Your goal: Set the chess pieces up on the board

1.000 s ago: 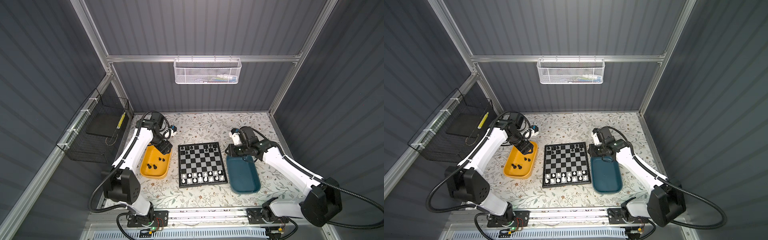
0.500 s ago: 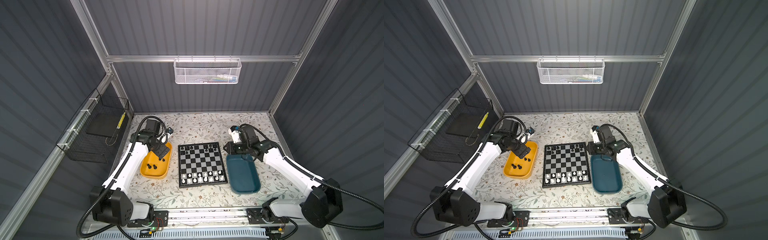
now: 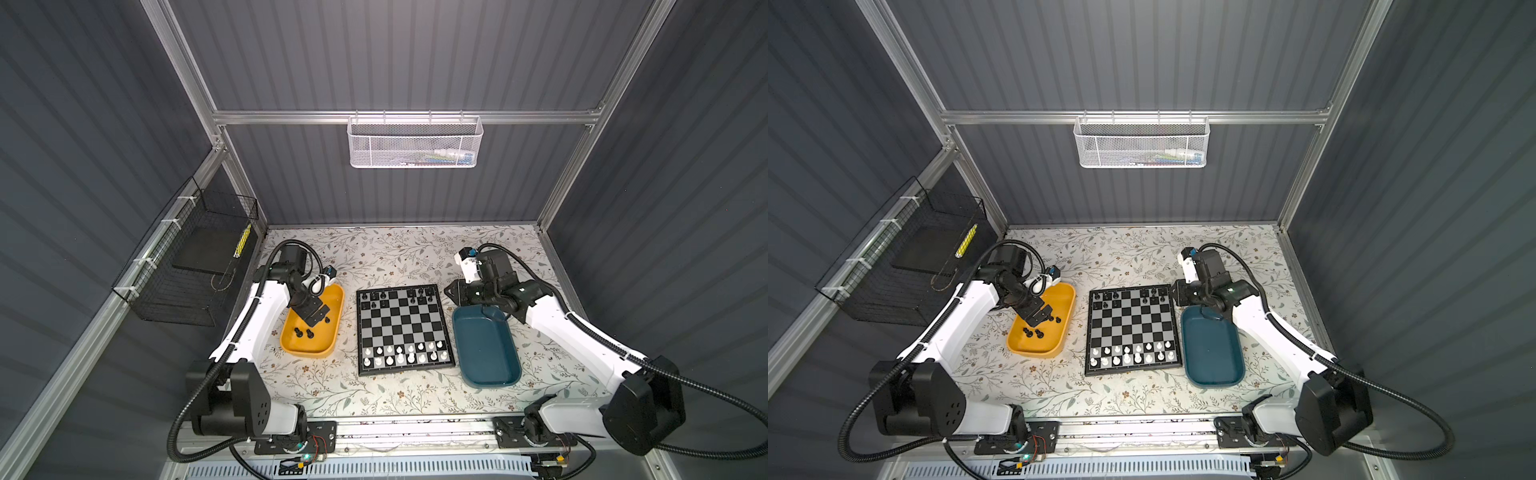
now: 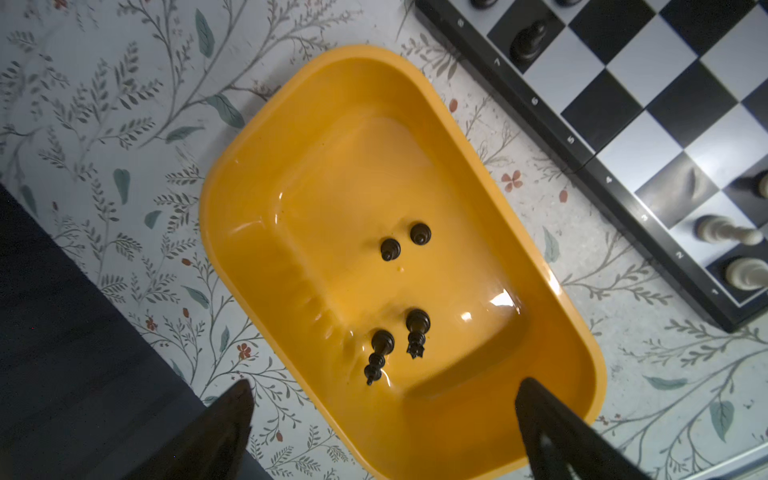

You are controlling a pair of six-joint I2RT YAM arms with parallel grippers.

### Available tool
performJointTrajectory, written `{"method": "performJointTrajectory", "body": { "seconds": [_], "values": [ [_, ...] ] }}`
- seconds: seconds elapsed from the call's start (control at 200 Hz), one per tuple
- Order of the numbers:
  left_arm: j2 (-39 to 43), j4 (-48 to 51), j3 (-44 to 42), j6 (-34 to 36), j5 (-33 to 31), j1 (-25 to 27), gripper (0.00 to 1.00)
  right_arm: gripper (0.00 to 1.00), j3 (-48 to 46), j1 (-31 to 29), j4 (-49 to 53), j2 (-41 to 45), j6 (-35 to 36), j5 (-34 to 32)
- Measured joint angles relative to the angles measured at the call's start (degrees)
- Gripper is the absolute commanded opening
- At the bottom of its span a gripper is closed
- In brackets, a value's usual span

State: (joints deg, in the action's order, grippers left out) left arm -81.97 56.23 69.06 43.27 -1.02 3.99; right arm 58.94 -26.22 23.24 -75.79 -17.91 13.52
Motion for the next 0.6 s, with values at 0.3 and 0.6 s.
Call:
{"method": "performJointTrajectory", "body": {
  "seconds": [0.3, 0.6],
  "values": [
    [-3.0, 3.5, 0.0, 6.0, 1.1, -0.7, 0.87, 0.26, 0.0, 0.0, -0.1, -1.3, 0.2, 0.0],
    [-5.2, 4.2, -0.3, 9.4, 1.0, -0.7, 0.70, 0.26, 0.0, 0.0, -0.1, -1.3, 0.7, 0.0]
  ]
}}
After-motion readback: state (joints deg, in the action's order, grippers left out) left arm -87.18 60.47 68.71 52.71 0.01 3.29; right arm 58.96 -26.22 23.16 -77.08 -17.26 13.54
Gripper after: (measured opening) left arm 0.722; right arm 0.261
